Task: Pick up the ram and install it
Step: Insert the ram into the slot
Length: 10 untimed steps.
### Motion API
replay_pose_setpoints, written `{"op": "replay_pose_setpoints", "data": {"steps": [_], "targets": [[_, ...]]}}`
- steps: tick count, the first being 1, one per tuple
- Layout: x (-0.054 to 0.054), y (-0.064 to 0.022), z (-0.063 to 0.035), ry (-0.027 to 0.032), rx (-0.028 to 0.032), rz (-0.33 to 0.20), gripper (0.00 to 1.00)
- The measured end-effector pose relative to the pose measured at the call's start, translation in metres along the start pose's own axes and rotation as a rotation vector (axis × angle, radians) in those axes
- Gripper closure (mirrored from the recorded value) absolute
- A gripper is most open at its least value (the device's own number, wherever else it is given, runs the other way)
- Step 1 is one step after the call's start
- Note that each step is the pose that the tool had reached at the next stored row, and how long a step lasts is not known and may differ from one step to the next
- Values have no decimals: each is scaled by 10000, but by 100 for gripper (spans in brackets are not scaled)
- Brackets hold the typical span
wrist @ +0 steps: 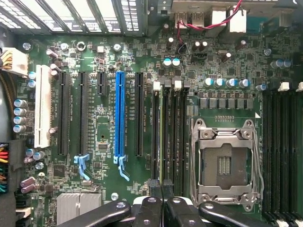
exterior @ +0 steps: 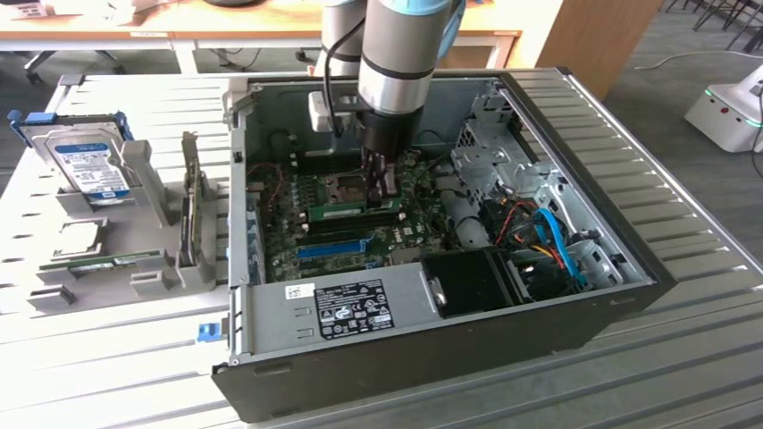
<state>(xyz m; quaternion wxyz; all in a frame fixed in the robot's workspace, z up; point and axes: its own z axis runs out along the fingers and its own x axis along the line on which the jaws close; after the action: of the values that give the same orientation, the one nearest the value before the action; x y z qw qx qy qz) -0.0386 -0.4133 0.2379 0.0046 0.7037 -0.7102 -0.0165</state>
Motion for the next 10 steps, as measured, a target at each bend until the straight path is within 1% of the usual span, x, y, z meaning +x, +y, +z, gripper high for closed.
{"op": "replay_pose_setpoints", "data": {"steps": [10], "targets": [[17,0,4,-1,0,0,88]]}}
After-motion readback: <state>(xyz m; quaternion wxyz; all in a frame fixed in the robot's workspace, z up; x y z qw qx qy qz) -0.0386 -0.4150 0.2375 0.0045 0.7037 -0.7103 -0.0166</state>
